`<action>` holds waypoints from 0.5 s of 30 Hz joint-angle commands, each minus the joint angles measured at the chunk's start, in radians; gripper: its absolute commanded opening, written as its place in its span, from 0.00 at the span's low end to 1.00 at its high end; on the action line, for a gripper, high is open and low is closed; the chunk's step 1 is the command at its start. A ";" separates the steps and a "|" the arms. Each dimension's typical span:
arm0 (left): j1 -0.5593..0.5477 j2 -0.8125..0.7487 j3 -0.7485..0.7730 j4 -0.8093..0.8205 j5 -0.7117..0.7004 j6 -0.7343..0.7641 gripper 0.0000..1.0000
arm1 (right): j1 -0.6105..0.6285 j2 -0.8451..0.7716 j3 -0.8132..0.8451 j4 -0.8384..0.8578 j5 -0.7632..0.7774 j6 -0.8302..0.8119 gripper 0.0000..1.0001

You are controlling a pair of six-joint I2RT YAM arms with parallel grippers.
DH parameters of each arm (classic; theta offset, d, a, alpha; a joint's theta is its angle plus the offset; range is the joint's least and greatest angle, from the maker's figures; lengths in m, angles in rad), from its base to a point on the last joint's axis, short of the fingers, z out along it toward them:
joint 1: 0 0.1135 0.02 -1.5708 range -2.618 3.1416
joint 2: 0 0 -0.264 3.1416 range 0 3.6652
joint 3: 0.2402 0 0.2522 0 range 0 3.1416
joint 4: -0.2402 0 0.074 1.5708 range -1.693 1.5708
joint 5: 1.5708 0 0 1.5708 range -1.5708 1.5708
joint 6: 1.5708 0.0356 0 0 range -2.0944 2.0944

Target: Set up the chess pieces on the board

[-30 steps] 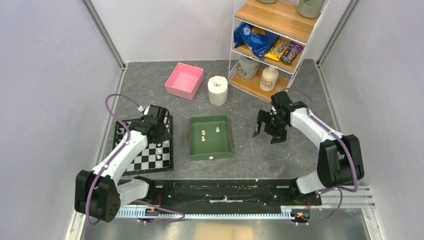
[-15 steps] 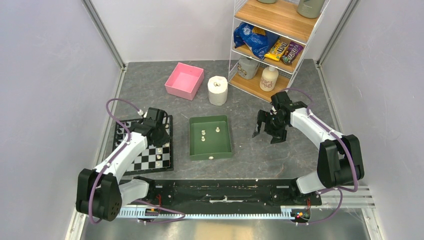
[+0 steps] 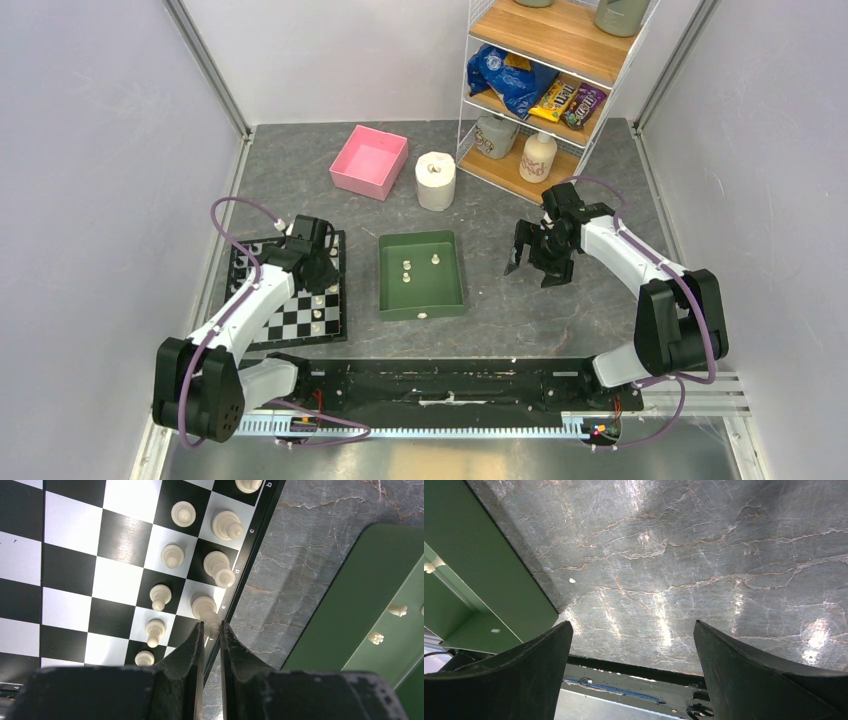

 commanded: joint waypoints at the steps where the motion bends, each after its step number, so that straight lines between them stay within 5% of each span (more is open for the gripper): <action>1: 0.006 -0.014 -0.015 0.011 -0.023 0.020 0.08 | -0.004 0.003 -0.003 0.017 -0.008 -0.007 0.99; 7: 0.006 -0.035 -0.024 0.009 -0.028 0.014 0.39 | -0.003 0.002 -0.002 0.016 -0.009 -0.006 0.99; 15: 0.006 -0.086 0.055 0.007 0.034 0.038 0.46 | -0.004 0.001 0.001 0.017 -0.009 -0.005 0.99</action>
